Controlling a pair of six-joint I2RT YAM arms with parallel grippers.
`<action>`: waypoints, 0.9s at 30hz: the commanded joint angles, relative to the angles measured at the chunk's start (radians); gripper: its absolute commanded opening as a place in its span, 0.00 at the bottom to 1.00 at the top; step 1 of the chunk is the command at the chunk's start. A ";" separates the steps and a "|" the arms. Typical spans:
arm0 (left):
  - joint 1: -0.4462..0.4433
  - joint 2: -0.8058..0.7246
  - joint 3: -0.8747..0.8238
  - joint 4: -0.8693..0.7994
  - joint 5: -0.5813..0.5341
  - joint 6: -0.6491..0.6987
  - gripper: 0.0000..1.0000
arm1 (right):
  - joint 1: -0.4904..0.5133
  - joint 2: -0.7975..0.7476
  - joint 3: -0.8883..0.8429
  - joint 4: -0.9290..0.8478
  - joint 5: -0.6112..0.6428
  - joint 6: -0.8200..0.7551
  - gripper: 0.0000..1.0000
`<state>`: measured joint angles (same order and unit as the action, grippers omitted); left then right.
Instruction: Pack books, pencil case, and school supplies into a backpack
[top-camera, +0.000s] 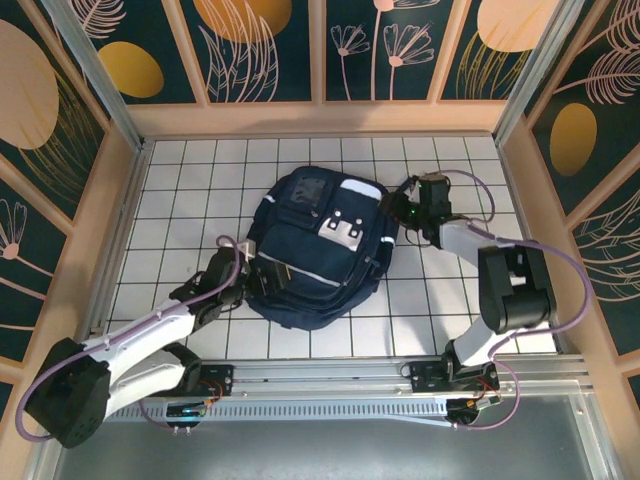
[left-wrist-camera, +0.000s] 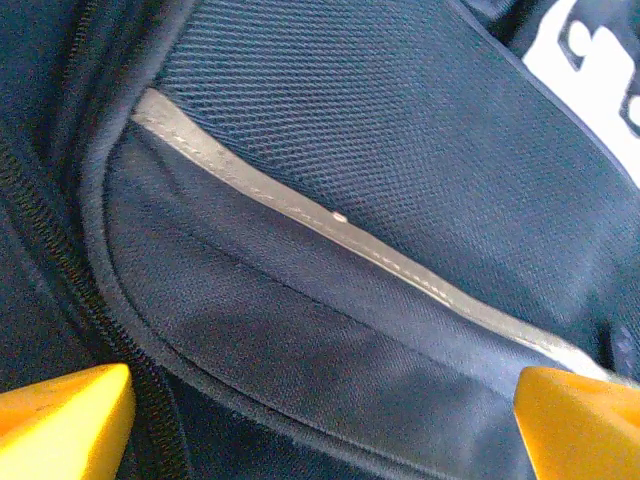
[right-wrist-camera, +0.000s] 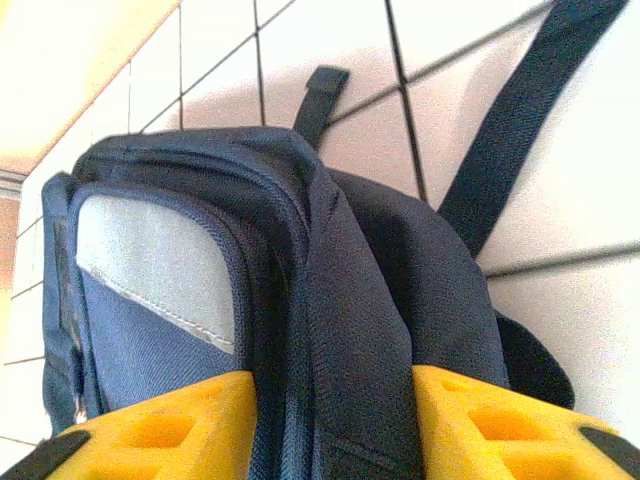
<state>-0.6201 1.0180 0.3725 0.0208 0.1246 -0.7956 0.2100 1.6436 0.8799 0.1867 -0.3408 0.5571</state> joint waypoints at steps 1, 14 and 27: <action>-0.057 -0.004 0.021 0.060 0.028 -0.087 0.96 | 0.051 0.077 0.081 0.129 -0.040 -0.021 0.47; -0.076 0.213 0.241 0.025 0.330 0.107 0.99 | 0.050 0.312 0.272 0.128 -0.076 -0.091 0.60; 0.227 0.149 0.679 -0.523 0.007 0.386 0.99 | -0.080 -0.095 0.230 -0.216 0.286 -0.259 0.99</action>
<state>-0.5541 1.2121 1.0119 -0.4305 0.1886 -0.4778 0.1474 1.6997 1.1530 0.0597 -0.2127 0.3717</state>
